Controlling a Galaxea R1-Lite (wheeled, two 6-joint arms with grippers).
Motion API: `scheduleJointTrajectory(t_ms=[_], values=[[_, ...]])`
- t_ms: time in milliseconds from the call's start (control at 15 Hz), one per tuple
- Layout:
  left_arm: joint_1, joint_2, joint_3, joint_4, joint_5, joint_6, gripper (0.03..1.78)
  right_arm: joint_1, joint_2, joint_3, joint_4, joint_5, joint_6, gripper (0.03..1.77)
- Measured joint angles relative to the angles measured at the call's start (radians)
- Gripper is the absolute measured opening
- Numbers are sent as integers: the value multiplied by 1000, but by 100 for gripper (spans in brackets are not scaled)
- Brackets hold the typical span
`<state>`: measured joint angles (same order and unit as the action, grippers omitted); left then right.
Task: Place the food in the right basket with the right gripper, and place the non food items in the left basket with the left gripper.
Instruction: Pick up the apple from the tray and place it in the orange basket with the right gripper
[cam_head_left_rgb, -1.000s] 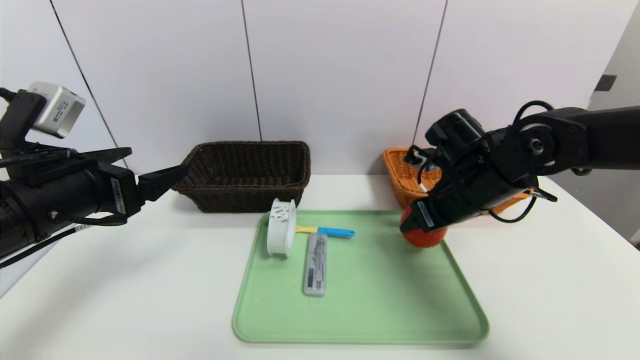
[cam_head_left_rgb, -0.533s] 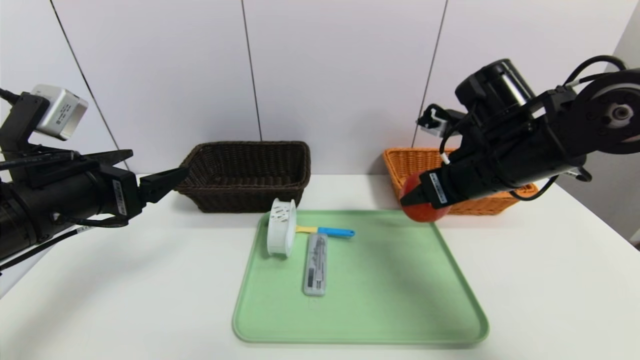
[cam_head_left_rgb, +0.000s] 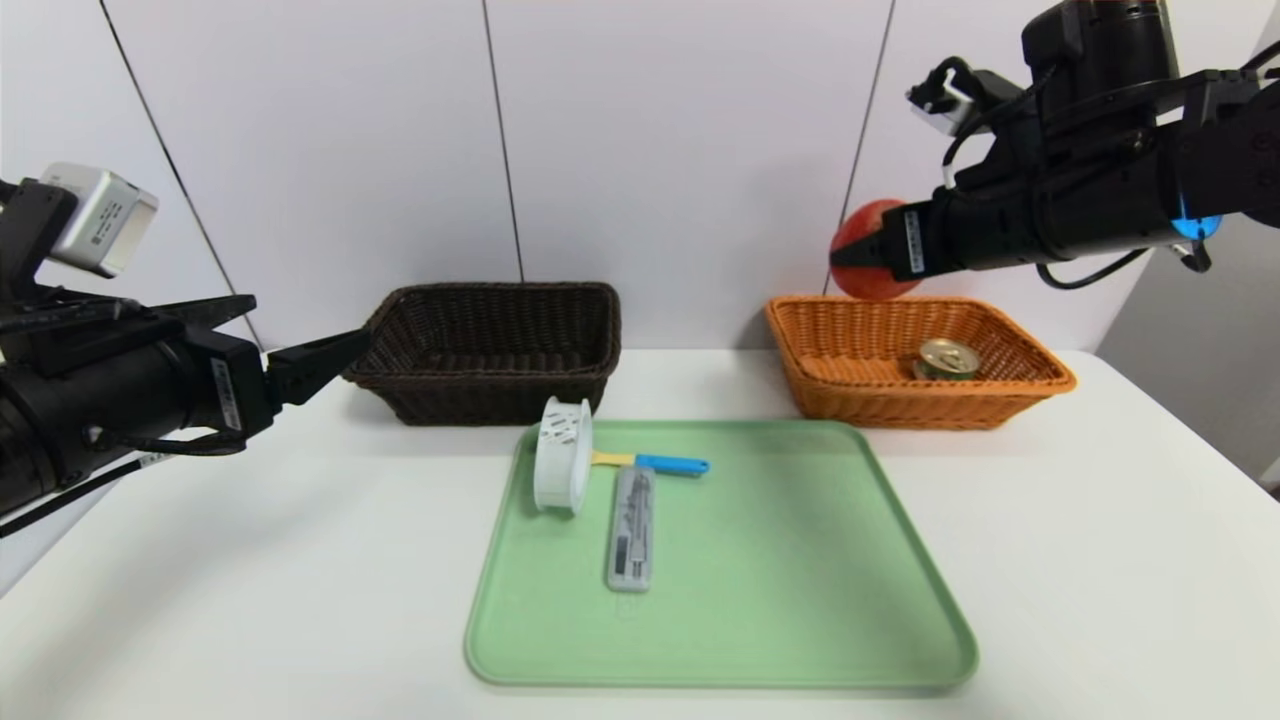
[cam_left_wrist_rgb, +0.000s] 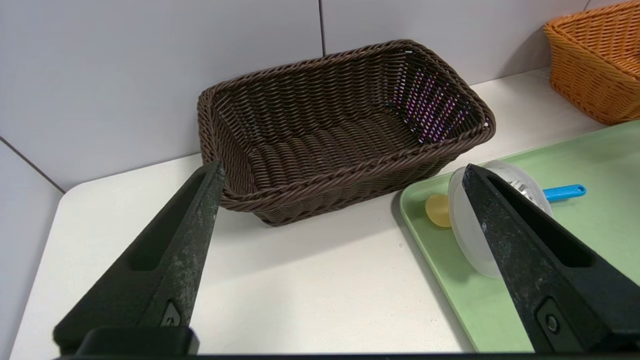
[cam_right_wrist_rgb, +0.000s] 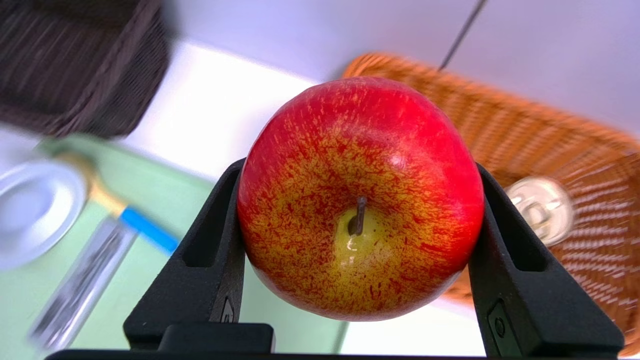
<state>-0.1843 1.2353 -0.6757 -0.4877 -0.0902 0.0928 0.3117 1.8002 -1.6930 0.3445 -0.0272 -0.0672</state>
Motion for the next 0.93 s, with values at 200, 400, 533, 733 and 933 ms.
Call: scheduleJointTrajectory(t_ms=[200,400,533,733,933], values=[[4,-10,4,1,-1,0,169,-77,59,-53,4,1,-41,119],[5,-17,6,13,0,0,169,-126,136,-79,9,2,-51,119],[5,-23,7,21,0,0,169,-141,184,-83,6,1,-39,119],[5,-28,7,21,0,0,169,-148,238,-89,-3,0,-36,119],[5,-29,7,21,0,0,169,-151,284,-94,-2,-5,-37,119]])
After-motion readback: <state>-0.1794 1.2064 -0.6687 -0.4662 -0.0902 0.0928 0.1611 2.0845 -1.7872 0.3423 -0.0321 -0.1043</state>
